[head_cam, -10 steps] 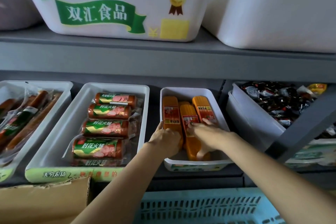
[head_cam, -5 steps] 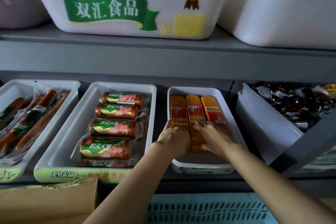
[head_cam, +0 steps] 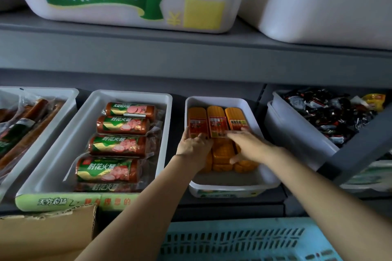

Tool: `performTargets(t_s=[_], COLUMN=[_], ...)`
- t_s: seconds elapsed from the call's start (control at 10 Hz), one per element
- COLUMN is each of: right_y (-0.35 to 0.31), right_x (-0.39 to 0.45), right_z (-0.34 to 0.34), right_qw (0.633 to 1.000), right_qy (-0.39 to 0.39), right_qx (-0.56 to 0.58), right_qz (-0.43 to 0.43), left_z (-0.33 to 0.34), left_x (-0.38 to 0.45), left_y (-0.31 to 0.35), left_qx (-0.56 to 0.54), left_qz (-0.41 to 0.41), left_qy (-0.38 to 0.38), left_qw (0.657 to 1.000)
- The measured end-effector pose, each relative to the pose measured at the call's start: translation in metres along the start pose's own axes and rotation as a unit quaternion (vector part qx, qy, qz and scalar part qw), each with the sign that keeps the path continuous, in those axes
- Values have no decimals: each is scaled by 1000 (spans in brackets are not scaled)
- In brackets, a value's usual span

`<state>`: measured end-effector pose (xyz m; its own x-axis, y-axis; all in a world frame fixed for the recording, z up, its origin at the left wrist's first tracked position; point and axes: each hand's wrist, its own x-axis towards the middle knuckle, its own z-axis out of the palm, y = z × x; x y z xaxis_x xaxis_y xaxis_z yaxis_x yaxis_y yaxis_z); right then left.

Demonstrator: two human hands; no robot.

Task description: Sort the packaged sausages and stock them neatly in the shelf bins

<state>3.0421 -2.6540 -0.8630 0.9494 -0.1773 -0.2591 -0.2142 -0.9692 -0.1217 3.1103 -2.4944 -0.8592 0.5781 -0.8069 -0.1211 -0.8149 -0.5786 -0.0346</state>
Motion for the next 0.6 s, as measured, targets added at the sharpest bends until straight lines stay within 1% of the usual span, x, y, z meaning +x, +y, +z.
performTargets(t_s=[0.1,0.2,0.3,0.4,0.5,0.6], right_y=[25,26,19,13,8,3], right_x=[-9,-17,-13,-16,-24,-37], right_z=[-17,-16,-7,-4,-2,-3], right_qw=[997,989,985,988,986,985], right_qy=[-30,-65,-32,-13,-18,9], right_qx=[-66,-122,-154,-123,-135,-161], right_qz=[41,52,65,95,99,56], left_z=[2,2,4,6,8,6], left_x=[5,10,10,8,9,-1], left_y=[5,7,7,9,13,10], left_qx=[16,37,34,16,-4,-68], left_qz=[-7,-6,-18,-27,-26,-7], left_qy=[-2,-9,14,19,1,6], left_qw=[1000,999,999,999,1000,998])
